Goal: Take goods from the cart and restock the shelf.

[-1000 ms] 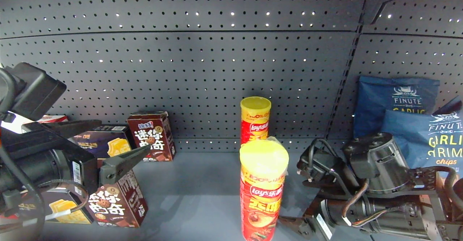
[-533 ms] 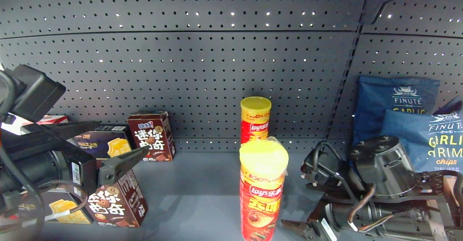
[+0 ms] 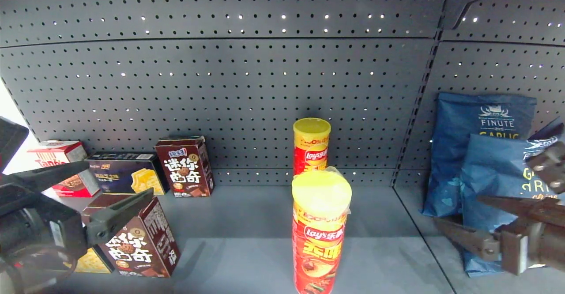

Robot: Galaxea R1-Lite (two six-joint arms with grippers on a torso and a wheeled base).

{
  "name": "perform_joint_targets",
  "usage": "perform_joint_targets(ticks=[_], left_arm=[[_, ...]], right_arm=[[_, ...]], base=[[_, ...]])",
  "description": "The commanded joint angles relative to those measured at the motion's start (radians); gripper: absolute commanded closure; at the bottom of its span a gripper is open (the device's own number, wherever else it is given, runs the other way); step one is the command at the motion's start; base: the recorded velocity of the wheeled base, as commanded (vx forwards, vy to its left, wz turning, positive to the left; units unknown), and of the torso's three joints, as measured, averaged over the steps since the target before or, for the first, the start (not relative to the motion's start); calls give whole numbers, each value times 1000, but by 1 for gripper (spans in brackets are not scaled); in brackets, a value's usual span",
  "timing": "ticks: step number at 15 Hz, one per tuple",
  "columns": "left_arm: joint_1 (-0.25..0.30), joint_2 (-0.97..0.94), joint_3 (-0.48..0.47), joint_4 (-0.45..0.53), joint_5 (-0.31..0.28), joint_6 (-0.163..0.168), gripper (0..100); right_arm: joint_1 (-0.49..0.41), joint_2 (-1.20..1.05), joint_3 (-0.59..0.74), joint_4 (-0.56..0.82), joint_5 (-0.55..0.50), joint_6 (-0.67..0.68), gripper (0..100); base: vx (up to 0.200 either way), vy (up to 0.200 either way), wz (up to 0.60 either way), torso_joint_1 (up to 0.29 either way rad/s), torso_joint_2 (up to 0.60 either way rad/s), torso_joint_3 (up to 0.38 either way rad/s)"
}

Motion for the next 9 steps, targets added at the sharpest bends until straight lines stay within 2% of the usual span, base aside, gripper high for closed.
perform_joint_targets(ticks=[1,2,4,6,8,9], left_arm=[[101,-170,127,-14,-29,1,0],[130,-221,171,-15,-32,-1,0],[135,-335,286,-18,-10,8,0],[137,-454,369,-9,40,53,0],[138,-546,420,-3,72,82,0],[141,-585,427,20,74,93,0]], right_arm=[[-257,-310,118,0,-17,30,0],[-315,-369,159,0,-24,47,0],[-434,-508,293,0,-67,52,0],[-536,-655,403,7,-82,36,0],[-587,-785,469,31,-76,16,0],[-587,-885,489,100,-73,-11,0]], base=[[0,0,0,0,0,0],[0,0,0,0,0,0],[0,0,0,0,0,0],[0,0,0,0,0,0],[0,0,0,0,0,0],[0,0,0,0,0,0]])
